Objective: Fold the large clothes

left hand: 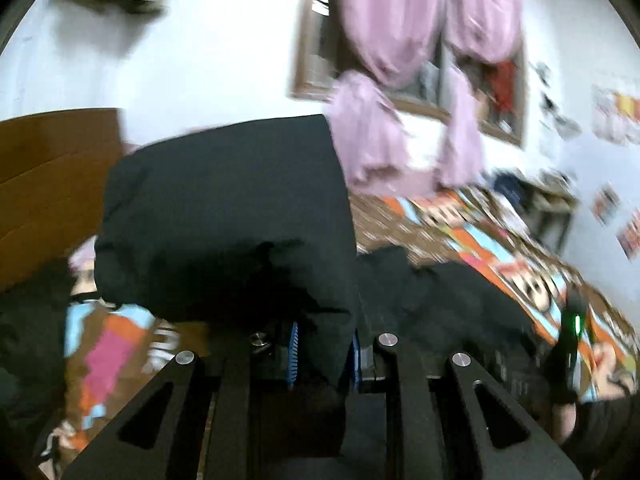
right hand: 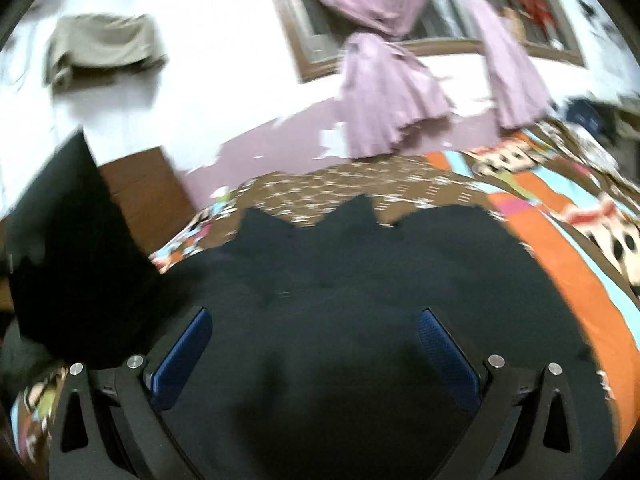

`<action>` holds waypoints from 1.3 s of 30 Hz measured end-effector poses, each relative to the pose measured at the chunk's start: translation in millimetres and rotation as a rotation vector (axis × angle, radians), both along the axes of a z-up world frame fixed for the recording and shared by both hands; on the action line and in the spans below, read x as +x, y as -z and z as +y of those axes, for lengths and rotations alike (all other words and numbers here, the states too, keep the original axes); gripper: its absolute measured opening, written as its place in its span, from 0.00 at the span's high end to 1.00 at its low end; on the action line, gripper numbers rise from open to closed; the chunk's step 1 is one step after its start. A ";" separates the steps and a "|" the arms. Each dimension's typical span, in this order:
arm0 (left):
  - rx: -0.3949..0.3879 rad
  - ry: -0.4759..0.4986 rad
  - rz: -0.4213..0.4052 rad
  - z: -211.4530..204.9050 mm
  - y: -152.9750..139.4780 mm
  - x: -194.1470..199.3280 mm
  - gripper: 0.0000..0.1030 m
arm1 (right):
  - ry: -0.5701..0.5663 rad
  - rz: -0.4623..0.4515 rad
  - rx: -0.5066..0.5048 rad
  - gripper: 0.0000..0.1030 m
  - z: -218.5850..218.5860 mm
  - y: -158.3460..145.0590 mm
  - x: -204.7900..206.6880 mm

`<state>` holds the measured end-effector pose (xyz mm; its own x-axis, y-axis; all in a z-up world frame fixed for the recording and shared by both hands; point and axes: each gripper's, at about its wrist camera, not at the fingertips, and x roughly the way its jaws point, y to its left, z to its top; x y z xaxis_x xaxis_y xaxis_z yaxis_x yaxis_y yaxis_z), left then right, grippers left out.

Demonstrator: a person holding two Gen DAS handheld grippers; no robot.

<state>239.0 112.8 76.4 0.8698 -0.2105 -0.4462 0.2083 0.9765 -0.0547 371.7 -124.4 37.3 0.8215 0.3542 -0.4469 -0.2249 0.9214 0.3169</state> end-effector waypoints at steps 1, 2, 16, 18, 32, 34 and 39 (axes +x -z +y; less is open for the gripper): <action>0.023 0.038 0.033 -19.5 11.4 4.5 0.84 | 0.034 0.013 0.007 0.00 -9.4 3.5 0.3; 0.041 0.063 0.060 -34.4 18.3 19.3 0.84 | 0.054 0.024 0.015 0.00 -18.6 5.5 1.2; 0.072 0.230 0.340 -85.4 85.2 37.8 0.39 | 0.055 0.116 0.128 0.00 -47.0 25.2 -4.4; 0.059 0.244 0.328 -81.7 74.1 31.2 0.36 | 0.031 0.102 0.178 0.00 -48.7 20.6 -9.9; -0.110 -0.252 0.282 26.3 55.6 39.0 0.36 | -0.377 0.066 0.027 0.00 95.5 -29.6 1.5; -0.198 -0.297 0.313 45.7 62.7 43.7 0.36 | -0.405 0.103 -0.068 0.00 120.4 -23.5 7.1; -0.376 -0.304 0.375 73.6 77.6 47.7 0.36 | -0.383 0.160 -0.122 0.67 118.5 -0.6 3.7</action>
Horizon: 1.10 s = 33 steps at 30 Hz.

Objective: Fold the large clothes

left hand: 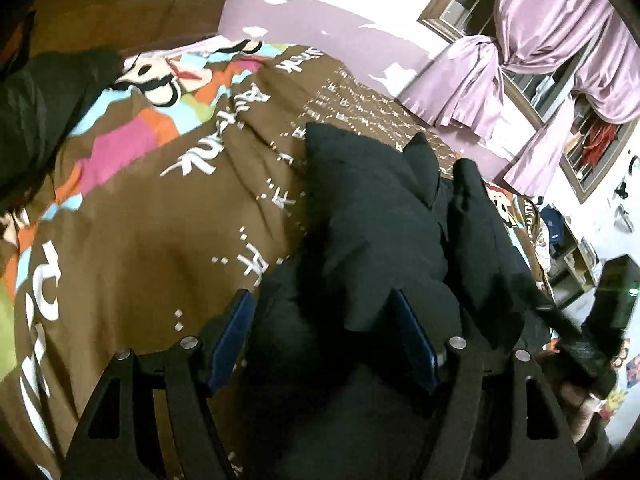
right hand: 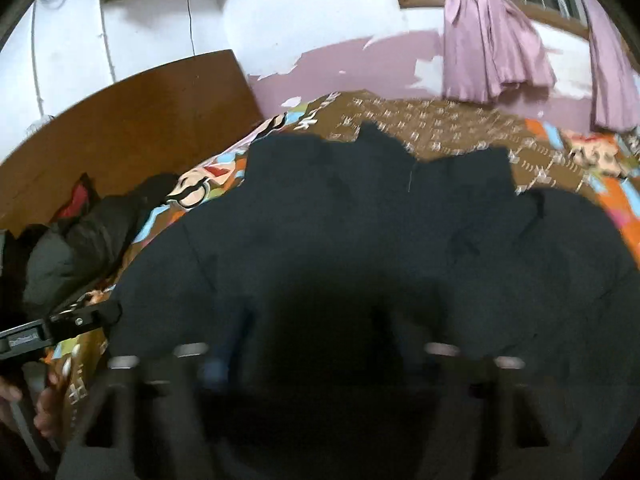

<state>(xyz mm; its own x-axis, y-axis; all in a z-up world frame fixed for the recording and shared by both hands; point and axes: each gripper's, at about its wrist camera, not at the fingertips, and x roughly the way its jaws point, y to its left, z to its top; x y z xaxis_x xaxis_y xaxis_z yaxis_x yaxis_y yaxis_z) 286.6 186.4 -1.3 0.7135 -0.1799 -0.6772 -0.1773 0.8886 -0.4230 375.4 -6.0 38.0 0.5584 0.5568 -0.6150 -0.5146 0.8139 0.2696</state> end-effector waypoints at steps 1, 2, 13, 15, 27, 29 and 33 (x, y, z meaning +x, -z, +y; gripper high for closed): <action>0.005 0.004 -0.003 0.1 0.5 -1.8 0.36 | 0.020 -0.010 0.037 0.72 -14.6 -1.8 -4.3; 0.014 0.012 -0.006 -1.0 0.5 -2.7 0.36 | 0.039 -0.019 0.060 0.78 -25.7 -3.8 -7.4; 0.072 0.116 -0.026 -27.0 13.2 -5.5 0.36 | 0.283 0.071 0.289 0.31 -137.9 22.1 -64.1; 0.075 0.117 -0.032 -27.4 13.7 -7.4 0.36 | 0.305 0.109 0.344 0.23 -153.4 29.7 -73.4; 0.111 0.109 -0.058 -32.3 9.8 -8.8 0.36 | 0.315 0.209 0.528 0.05 -231.0 53.2 -123.0; 0.112 0.107 -0.049 -32.9 12.4 -8.1 0.36 | 0.342 0.217 0.567 0.05 -238.9 53.8 -120.1; 0.131 0.109 -0.043 -34.9 15.8 -6.1 0.36 | 0.441 0.273 0.653 0.05 -250.3 58.2 -95.2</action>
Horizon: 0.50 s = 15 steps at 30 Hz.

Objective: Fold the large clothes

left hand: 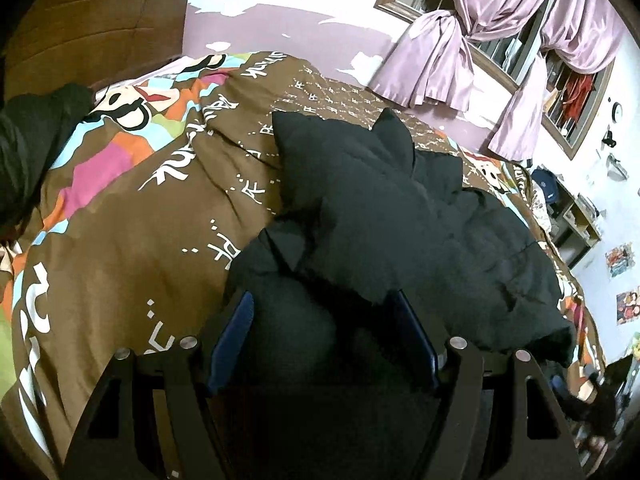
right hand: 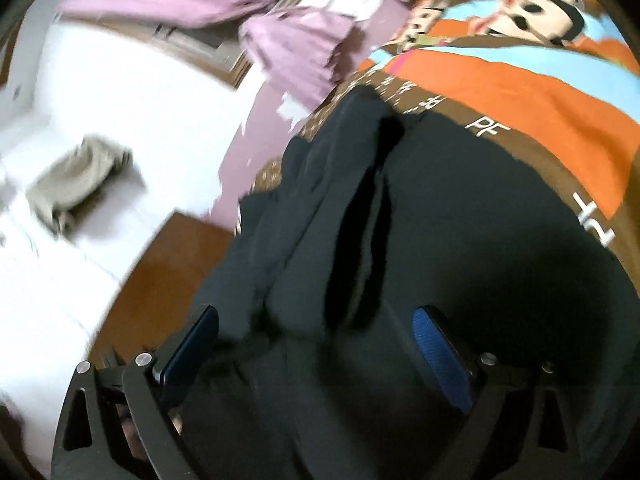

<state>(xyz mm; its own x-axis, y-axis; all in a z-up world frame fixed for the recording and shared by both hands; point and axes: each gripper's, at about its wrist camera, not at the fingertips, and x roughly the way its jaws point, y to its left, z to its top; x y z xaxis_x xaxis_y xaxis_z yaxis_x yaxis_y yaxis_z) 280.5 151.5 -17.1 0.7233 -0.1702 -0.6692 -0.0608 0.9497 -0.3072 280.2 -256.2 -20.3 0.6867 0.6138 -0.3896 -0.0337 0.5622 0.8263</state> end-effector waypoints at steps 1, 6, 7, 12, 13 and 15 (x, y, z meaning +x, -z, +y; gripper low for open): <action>0.005 0.002 -0.002 -0.7 0.1 -0.1 0.36 | 0.004 0.020 0.007 0.06 0.5 1.0 9.5; 0.044 0.034 -0.022 -10.5 -2.8 2.8 0.36 | -0.021 0.099 -0.155 0.75 11.2 0.3 33.2; 0.046 0.042 -0.020 -12.3 -3.3 4.9 0.36 | -0.027 0.090 -0.177 0.78 12.6 -1.5 33.7; 0.068 0.104 -0.027 -34.4 -7.9 17.7 0.36 | -0.008 -0.057 -0.385 0.92 15.3 -34.0 22.4; 0.089 0.105 -0.026 -40.0 -8.5 21.7 0.36 | 0.003 -0.092 -0.431 0.92 16.2 -43.7 21.5; 0.101 0.113 -0.020 -48.0 -7.8 28.8 0.36 | 0.023 -0.142 -0.501 0.93 17.9 -57.6 24.1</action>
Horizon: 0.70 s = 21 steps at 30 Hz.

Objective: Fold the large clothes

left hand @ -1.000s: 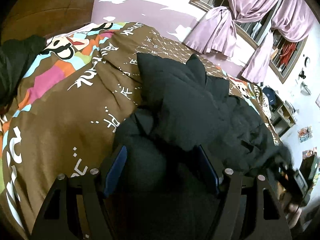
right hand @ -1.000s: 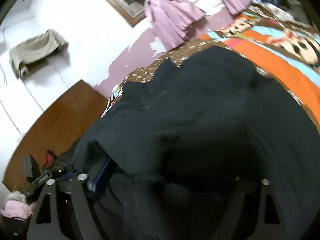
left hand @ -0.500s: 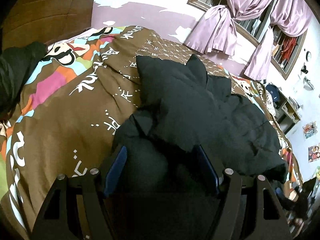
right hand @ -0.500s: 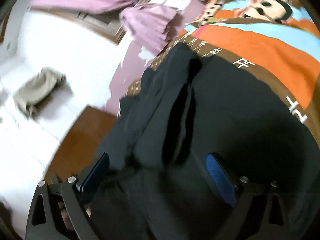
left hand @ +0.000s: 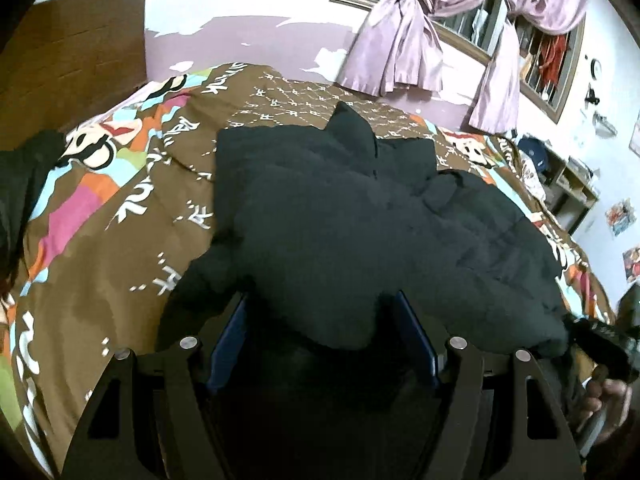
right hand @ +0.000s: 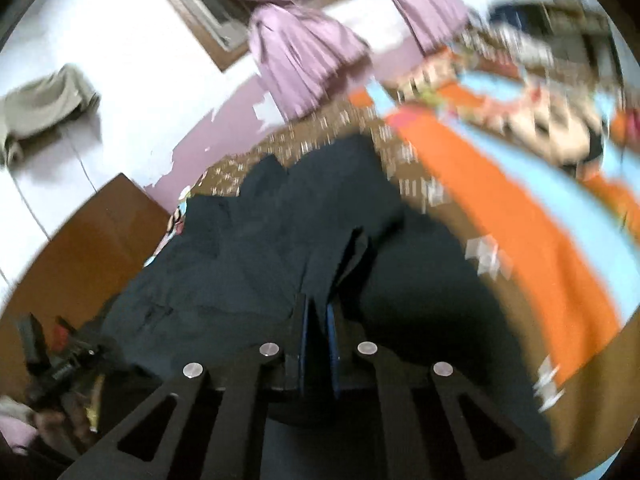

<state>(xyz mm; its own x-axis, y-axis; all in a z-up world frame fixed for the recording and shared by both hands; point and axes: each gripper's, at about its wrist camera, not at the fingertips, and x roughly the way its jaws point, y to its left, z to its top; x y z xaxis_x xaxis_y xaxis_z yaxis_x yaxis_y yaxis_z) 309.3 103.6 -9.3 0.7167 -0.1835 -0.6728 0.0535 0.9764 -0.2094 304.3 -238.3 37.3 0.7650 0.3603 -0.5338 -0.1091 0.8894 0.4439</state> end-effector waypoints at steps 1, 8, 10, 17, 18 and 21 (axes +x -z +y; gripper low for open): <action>-0.004 0.011 0.005 -4.7 0.5 4.8 0.36 | 0.012 -0.024 -0.039 0.93 1.0 -4.8 3.5; 0.065 0.031 -0.006 -29.9 5.6 17.7 0.36 | 0.055 0.001 -0.311 0.88 21.0 19.3 30.1; 0.085 0.026 -0.004 -29.9 7.7 16.3 0.36 | 0.090 -0.019 -0.356 0.85 21.5 20.7 23.1; 0.039 0.002 -0.083 -11.4 -3.6 -0.4 0.36 | 0.030 -0.156 -0.488 0.42 51.0 -1.6 32.1; 0.055 0.004 -0.086 -13.8 -5.9 3.7 0.36 | -0.015 -0.158 -0.495 0.42 60.1 -2.7 37.2; 0.093 0.049 -0.089 -29.3 -12.1 26.5 0.36 | -0.133 -0.160 -0.500 0.38 83.2 -0.7 48.7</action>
<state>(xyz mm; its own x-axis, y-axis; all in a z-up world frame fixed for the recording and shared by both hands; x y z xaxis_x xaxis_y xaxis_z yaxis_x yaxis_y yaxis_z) 335.8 74.2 2.8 0.7662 -0.1592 -0.6226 0.1158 0.9872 -0.1099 353.0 -155.1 38.0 0.8159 0.1915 -0.5456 -0.2669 0.9618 -0.0616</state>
